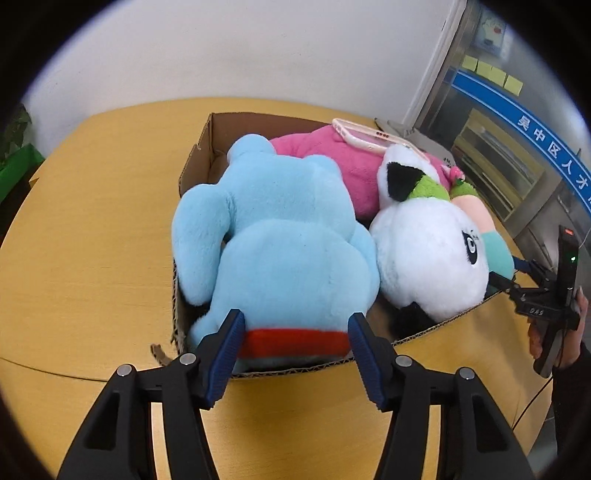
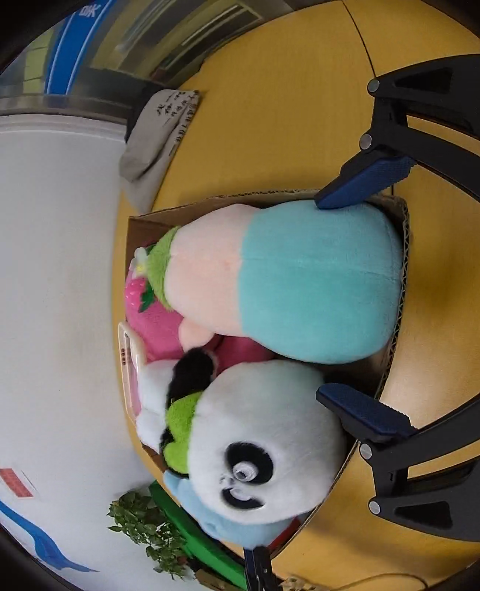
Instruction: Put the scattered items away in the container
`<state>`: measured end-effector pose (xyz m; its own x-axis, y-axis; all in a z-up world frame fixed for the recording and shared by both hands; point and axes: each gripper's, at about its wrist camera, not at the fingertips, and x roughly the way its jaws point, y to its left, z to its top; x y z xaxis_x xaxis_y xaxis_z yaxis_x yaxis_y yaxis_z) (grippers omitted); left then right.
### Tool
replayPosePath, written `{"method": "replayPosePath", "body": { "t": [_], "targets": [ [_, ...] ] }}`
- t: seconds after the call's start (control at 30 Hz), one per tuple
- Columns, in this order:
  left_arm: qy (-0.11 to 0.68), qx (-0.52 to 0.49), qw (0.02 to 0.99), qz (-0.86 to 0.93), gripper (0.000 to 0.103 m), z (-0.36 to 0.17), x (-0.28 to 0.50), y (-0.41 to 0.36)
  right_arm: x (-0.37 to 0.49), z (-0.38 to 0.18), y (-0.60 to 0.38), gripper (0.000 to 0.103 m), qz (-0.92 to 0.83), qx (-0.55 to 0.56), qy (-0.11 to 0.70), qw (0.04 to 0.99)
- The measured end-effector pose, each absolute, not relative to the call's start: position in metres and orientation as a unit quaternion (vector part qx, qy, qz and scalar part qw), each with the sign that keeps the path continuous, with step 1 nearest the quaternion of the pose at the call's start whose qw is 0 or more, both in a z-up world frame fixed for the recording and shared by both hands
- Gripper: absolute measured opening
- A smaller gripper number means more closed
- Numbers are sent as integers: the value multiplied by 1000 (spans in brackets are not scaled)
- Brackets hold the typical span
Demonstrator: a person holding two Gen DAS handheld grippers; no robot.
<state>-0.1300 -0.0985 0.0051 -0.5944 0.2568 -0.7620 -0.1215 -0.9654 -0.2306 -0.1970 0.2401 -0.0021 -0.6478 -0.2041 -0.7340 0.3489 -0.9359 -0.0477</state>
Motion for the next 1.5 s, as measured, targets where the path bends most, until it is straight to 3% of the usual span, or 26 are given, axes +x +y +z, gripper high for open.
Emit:
{"method": "replayPosePath", "body": {
  "t": [0.47, 0.53, 0.67, 1.0, 1.5],
  "targets": [
    [-60, -420, 53, 904, 58, 16, -65, -87, -141, -2, 245, 98, -899, 408, 100, 126],
    [-42, -396, 32, 917, 62, 30, -46, -76, -124, 9, 244, 102, -903, 397, 105, 126],
    [-9, -334, -7, 943, 80, 63, -6, -44, -68, 51, 247, 102, -929, 332, 51, 153],
    [-22, -331, 2, 943, 80, 70, 31, 8, 17, 60, 213, 102, -926, 317, 23, 202],
    [-43, -343, -34, 938, 80, 49, 33, -5, 9, 44, 210, 103, -939, 320, 32, 119]
  ]
}}
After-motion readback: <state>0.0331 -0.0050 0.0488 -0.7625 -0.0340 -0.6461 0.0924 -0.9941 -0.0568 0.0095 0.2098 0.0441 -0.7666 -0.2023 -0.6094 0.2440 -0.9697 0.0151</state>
